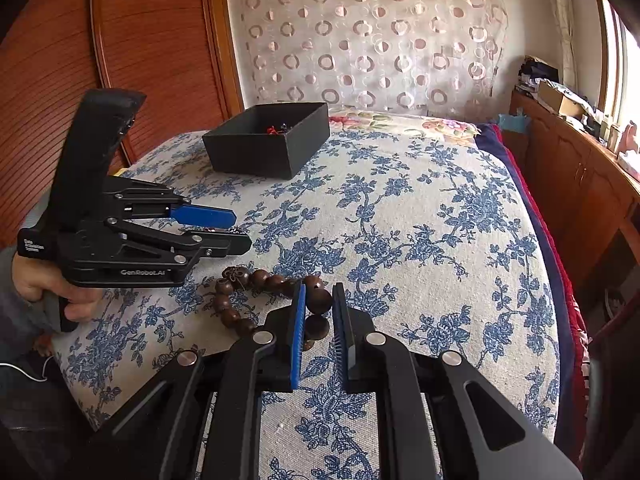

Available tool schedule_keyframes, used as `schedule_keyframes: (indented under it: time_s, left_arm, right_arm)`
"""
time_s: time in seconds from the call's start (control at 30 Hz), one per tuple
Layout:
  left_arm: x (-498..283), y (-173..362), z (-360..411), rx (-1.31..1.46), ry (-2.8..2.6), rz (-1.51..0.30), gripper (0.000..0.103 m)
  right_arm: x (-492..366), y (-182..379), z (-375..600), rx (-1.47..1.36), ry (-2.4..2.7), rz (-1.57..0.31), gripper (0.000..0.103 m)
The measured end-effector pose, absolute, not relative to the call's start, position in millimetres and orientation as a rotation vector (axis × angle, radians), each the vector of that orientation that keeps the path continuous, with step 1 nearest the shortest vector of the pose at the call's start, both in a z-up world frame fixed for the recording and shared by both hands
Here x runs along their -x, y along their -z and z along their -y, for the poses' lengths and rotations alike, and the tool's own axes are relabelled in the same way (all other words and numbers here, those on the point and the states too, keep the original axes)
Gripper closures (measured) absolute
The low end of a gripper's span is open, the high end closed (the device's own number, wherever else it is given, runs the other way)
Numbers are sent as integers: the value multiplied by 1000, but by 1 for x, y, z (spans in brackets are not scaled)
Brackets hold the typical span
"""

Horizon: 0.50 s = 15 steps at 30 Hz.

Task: Organize jewelry
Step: 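Close the left tool on the green pendant while the right tool grasps the wooden bead bracelet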

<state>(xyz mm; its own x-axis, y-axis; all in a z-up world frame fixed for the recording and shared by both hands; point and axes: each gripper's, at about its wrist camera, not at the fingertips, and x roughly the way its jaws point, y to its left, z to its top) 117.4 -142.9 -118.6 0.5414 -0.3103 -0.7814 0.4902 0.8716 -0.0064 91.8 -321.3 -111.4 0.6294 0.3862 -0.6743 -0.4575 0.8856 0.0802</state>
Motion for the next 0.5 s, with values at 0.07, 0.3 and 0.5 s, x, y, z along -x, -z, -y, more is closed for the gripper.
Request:
schedule_keyframes:
  time_s: [0.07,0.3,0.5]
  left_arm:
    - [-119,120,143,-229,476,-883,69]
    - [-116,119,142,-231,491,-872,82]
    - [-114,114,136,-201,480,-848,84]
  right_arm:
    - [-92,112,321,101,-487,-750,88]
    - [-92,113,320,104,-494,-752,88]
    - [-93,110,315,108,-498,-746,88]
